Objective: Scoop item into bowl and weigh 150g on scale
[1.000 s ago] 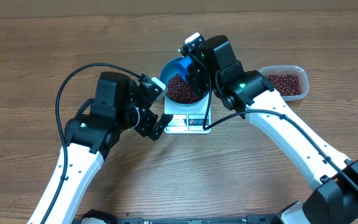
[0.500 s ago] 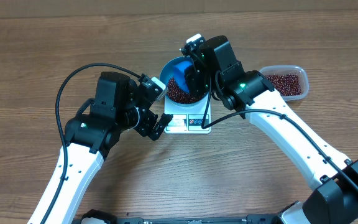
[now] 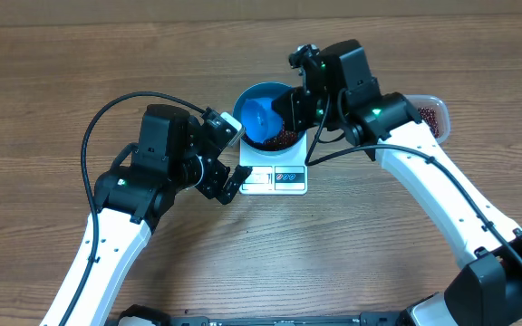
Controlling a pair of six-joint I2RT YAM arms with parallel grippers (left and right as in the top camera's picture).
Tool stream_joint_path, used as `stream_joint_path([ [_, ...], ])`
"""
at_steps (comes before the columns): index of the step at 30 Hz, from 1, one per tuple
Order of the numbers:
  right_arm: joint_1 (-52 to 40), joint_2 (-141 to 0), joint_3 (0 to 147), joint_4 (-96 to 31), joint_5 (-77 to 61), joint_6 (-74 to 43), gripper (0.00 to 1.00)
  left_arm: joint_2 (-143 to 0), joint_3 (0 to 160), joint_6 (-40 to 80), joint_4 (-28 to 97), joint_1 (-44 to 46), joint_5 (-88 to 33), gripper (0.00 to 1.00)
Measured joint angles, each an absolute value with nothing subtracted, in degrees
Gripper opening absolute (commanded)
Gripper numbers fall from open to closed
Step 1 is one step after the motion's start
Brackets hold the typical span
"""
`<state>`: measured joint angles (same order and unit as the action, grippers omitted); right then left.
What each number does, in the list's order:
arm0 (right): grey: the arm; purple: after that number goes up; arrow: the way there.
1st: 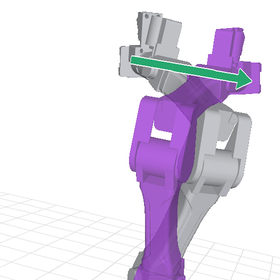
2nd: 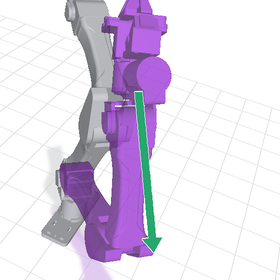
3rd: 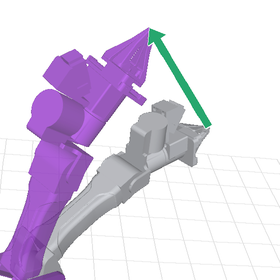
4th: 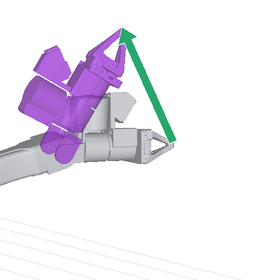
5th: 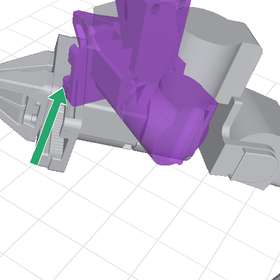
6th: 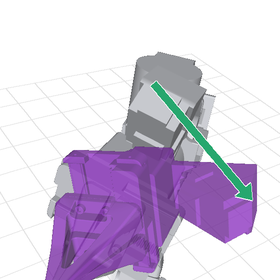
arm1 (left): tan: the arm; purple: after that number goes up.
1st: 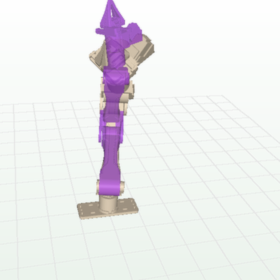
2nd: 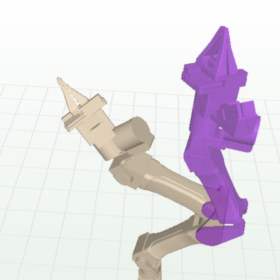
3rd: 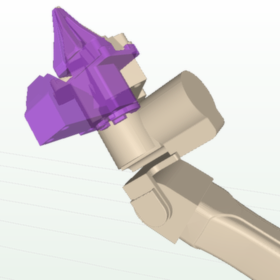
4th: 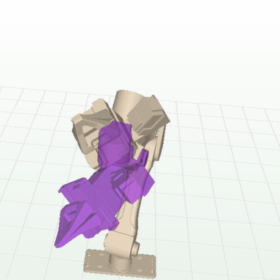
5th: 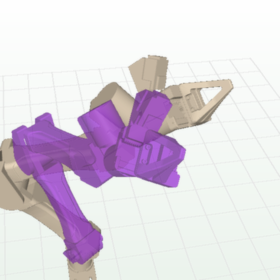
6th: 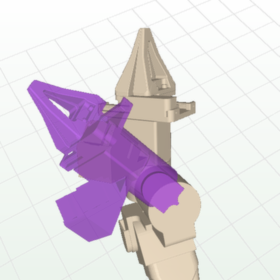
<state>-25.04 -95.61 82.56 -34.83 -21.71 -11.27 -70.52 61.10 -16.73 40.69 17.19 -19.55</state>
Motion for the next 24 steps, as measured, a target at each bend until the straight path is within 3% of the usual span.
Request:
stream_joint_path([
  [16,-23.29,-95.57,82.56,-35.2,-22.46,-11.79,0.04,-70.52,61.1,-16.73,40.69,17.19,-19.55,1.0],
  [24,-13.96,-91.57,82.56,-36.86,-22.24,-11.79,0.04,-70.52,61.1,-16.73,40.69,17.19,-19.55,1.0],
])
